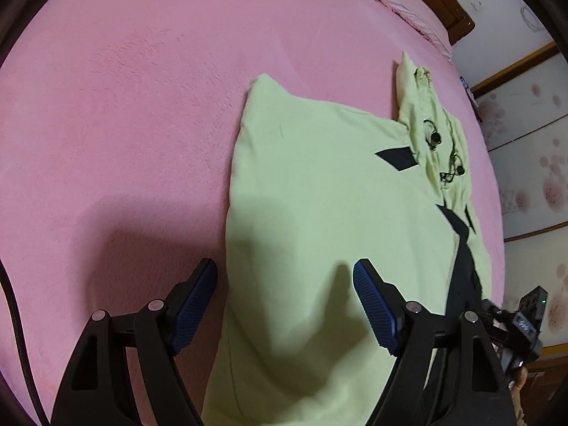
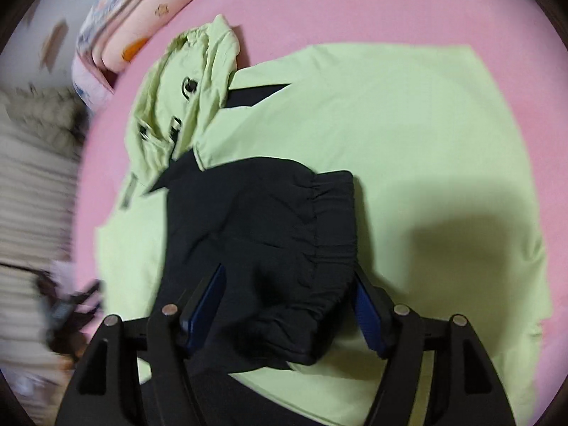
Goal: Fold large clothes
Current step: 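Smooth the folded side flat with the left gripper while the right gripper presses the sleeve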
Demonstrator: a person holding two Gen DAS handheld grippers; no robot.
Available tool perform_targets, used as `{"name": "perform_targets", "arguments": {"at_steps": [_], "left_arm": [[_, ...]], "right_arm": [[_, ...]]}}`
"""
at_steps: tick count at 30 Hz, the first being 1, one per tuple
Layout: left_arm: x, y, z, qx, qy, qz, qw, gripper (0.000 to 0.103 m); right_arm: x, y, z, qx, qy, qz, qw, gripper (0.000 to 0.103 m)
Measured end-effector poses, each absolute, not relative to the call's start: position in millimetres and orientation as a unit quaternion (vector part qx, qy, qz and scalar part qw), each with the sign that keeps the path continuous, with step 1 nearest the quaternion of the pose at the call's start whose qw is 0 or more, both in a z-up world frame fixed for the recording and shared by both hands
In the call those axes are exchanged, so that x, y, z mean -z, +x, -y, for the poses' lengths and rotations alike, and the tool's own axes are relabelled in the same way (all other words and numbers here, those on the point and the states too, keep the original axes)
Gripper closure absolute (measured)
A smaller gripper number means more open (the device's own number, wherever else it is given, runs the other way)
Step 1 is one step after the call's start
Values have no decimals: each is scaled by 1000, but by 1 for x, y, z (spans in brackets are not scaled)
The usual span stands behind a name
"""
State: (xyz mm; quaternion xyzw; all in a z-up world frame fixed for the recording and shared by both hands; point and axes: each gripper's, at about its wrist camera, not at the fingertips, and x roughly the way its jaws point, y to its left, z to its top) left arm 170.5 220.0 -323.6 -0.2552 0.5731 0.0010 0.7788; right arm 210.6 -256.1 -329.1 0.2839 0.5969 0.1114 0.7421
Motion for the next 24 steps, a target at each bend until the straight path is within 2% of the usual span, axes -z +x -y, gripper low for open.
{"name": "perform_targets", "arguments": {"at_steps": [1,4,5,6,7,8,9,12,15,17,19,21,22,24], "left_arm": [[326,171,-218,-1,-251,-572,781,26],[328,172,-218,-7,-236,-572,786,44],[329,173,-218,-9,-236,-572,785,54],[329,174,-219,-13,-236,-571,786,68],[328,177,-219,-18,-235,-569,788,74],[328,179,-219,-23,-231,-569,789,84],[327,179,-219,-30,-225,-566,792,90],[313,174,-218,-46,-202,-540,816,97],[303,170,-209,-62,-169,-513,839,97],[307,172,-204,-81,-147,-509,844,97],[318,176,-202,-101,-133,-518,839,97],[326,179,-202,-110,-127,-523,835,93],[327,180,-201,-113,-121,-525,835,93],[322,184,-198,-115,-104,-531,833,88]], "right_arm": [[329,209,259,-117,296,-595,738,34],[333,208,265,-118,313,-593,733,34],[334,208,265,-118,313,-592,733,34],[335,210,263,-116,303,-595,735,34],[334,212,259,-113,285,-595,743,44],[331,213,256,-111,264,-597,750,76],[329,216,250,-108,228,-601,758,91],[304,218,237,-112,167,-563,802,92],[272,222,227,-108,120,-499,852,92],[276,230,223,-95,97,-499,856,92],[300,238,216,-79,68,-533,840,90],[320,240,213,-70,44,-562,823,83],[324,240,213,-65,45,-571,817,76],[318,234,219,-49,53,-566,821,69]]}}
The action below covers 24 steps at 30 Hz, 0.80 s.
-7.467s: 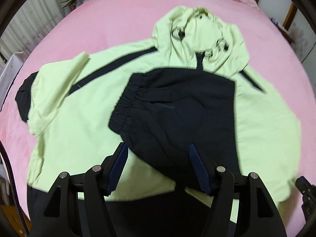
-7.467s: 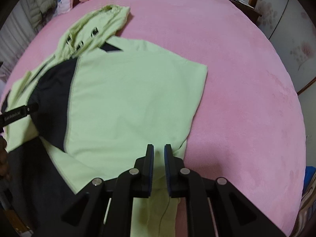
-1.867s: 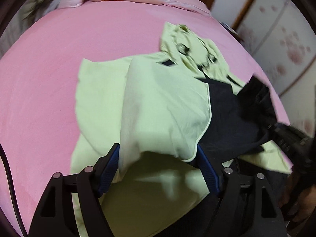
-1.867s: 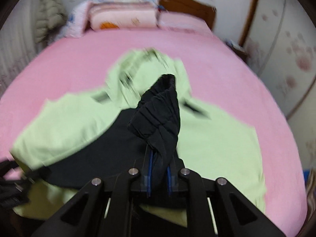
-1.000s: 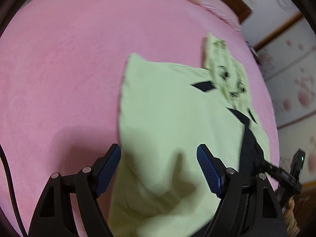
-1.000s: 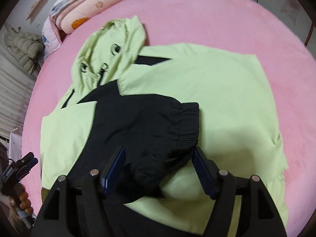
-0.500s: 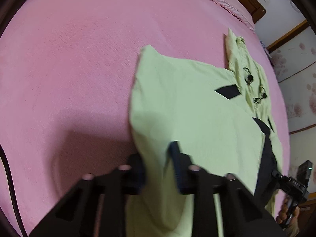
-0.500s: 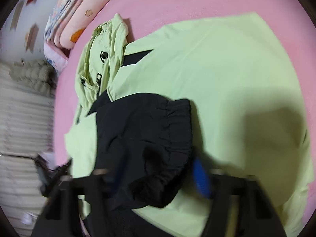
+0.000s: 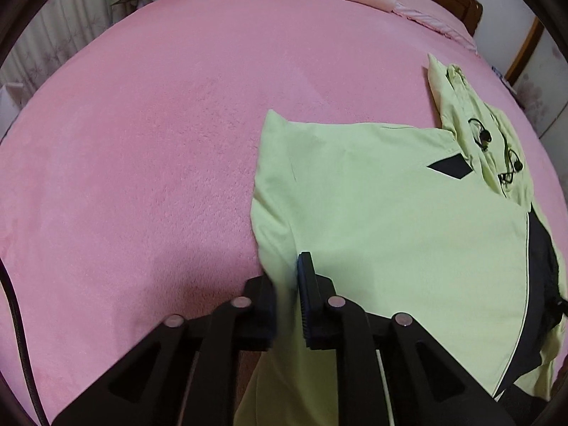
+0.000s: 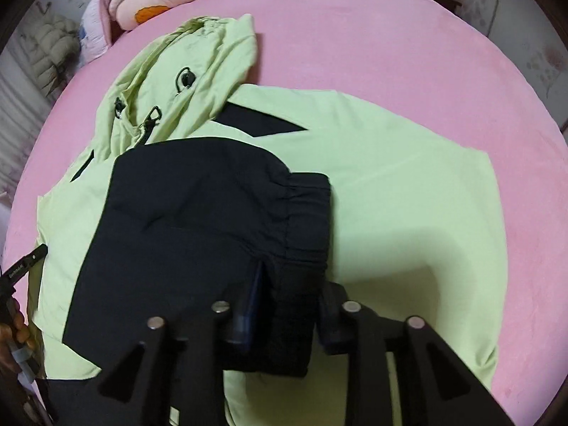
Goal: Fold large clothes
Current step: 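Smooth the folded side flat with the left gripper while the right gripper presses the sleeve, then move both grippers to the black hem of the jacket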
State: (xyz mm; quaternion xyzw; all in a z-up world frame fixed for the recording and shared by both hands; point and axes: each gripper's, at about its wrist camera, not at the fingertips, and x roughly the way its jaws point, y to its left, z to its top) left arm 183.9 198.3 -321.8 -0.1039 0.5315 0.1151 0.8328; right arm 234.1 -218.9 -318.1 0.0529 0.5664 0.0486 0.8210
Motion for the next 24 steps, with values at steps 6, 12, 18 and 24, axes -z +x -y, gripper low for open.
{"name": "perform_targets", "arguments": {"at_steps": [6,12,18,24], "left_arm": [[273,176,-195,-151,-89,-488,855,50],[241,170,-148,-109,-117,-447,880,44],[284,175,-102,-93,-112,-494,857,44],[320,160,-107,-134,-76,-521,840,43]], "right_arm": [[273,212,228,-6,48,-527,849,56],[244,194,188,-62,72,-484,870,56],[275,192,113,-132,16,-495,859,56],[326,184,149,-40,-81,-524,847,62]]}}
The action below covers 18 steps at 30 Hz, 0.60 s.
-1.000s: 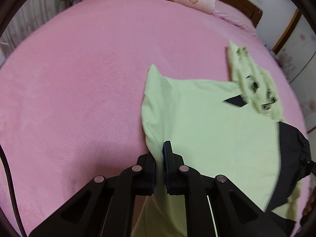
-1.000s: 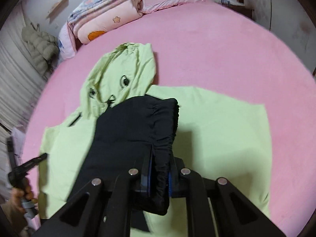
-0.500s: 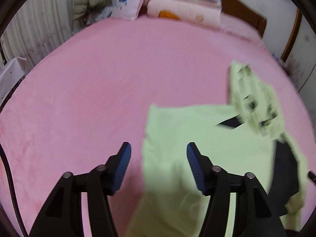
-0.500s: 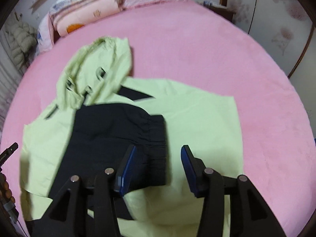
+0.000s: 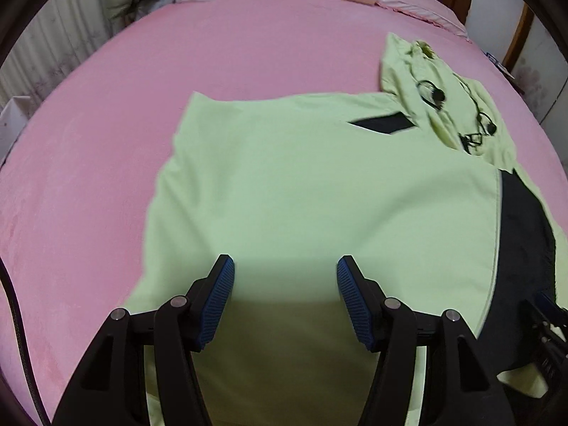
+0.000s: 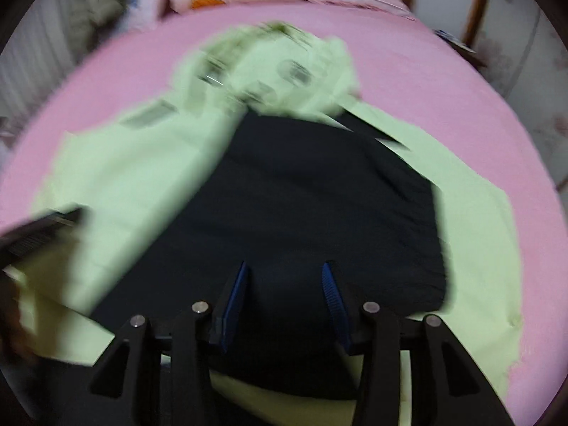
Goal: Fold large clothes
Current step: 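Move both grippers to the black hem of the jacket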
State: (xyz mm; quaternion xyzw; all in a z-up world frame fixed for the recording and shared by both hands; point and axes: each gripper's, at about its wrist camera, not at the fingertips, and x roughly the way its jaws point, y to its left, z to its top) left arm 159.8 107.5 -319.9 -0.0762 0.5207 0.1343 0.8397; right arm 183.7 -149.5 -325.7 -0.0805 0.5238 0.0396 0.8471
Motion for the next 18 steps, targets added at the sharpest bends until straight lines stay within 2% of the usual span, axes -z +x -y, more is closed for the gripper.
{"name": "perform_targets", "arguments": {"at_steps": [1,2,4,11,13,15,18], "left_arm": [[319,159,-111,-137,-67,-521,840,43],[318,159,-114,-137,-62,-523,839,43],[315,159,-118,-134,-61,-526,837,43],[288,161,-127,-134,-87,-531,832,43],[272,156,-123,-133,-96,-528,833,39],[257,151,-119,-133,-98,-525,835,27],[228,139,-113,-129,-104,-521,837,20]], "right_arm": [[327,180,160,-41,-73,-523,848,63],[327,177,172,-49,-64,-522,849,76],[323,174,180,-54,-71,-526,846,85],[294,173,179,-61,-39,-530,845,82],[275,172,181,-66,-14,-525,848,82],[262,175,182,-67,-6,-521,851,82],[234,170,184,-76,-2,-517,853,79]]}}
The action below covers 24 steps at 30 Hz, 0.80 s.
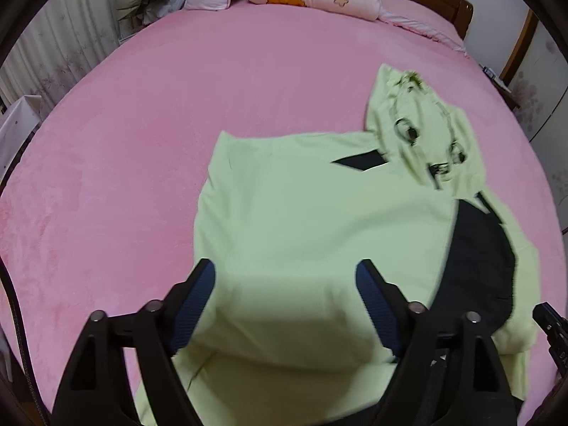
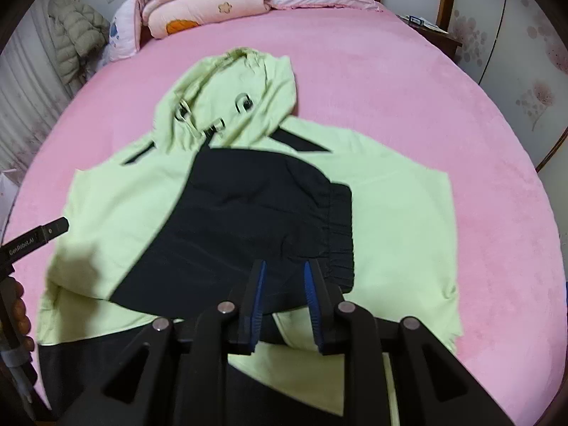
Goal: Fold large clothes
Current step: 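Move both grippers to the black hem of the jacket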
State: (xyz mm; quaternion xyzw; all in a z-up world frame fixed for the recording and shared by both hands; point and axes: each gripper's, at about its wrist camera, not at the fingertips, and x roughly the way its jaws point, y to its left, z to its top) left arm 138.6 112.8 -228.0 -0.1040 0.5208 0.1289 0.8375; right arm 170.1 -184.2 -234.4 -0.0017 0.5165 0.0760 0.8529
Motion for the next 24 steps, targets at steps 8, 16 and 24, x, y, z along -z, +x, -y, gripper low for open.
{"name": "perform_targets", "arguments": {"at_steps": [8,16,24], "left_arm": [[151,116,-100,-113,-117,-516,841,17],[81,78,-94,-109,-118,-496,853,16],[40,36,-97,-117,-119,-473,865,15]], "right_arm": [[165,146,195,-87,12,-488,868,47],[111,121,203,-109,25,-468,877,47],[81,93,207,-137,26,-454,880,47]]}}
